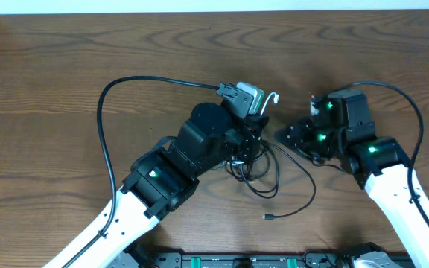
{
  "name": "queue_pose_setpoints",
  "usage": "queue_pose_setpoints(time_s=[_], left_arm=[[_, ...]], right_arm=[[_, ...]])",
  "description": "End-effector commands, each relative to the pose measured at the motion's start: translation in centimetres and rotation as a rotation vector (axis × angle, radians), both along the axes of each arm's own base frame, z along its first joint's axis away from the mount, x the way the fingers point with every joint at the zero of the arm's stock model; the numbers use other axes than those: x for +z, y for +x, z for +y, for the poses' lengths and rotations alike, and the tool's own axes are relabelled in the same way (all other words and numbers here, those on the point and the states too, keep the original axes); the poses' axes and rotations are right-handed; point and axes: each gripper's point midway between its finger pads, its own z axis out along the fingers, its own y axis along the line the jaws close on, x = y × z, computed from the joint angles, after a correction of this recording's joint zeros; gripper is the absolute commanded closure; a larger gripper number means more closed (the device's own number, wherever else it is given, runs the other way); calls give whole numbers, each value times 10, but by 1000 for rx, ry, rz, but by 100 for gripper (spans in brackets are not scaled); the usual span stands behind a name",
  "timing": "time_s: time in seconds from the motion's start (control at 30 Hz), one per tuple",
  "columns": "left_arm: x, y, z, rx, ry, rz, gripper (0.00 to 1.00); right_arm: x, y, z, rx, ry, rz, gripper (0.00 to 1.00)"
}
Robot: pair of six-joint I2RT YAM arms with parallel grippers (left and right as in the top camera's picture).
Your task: Untangle cables
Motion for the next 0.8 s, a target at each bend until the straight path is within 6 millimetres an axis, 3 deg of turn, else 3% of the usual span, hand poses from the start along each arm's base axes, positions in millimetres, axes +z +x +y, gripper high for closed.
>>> queue_pose_setpoints(time_s=[0.0, 0.1, 0.3, 0.4, 0.57, 0.77], left_arm=[[4, 1, 2, -1, 6, -25, 92], [4, 1, 2, -1, 6, -26, 92], [4, 3, 2, 16, -1, -25, 92], [3, 17, 12, 153, -45, 30, 92], [-11, 42, 34, 462, -169, 181, 92], [-37, 55, 32, 592, -226, 303, 92]], right_arm=[[-9, 1, -29, 34, -207, -101, 62], [3, -11, -36, 60, -226, -144, 57], [48, -37, -41, 131, -226, -341, 59], [59, -49, -44, 160, -244, -407, 58], [57, -60, -47, 169, -249, -396, 57], [33, -68, -34, 230, -178, -326, 59]])
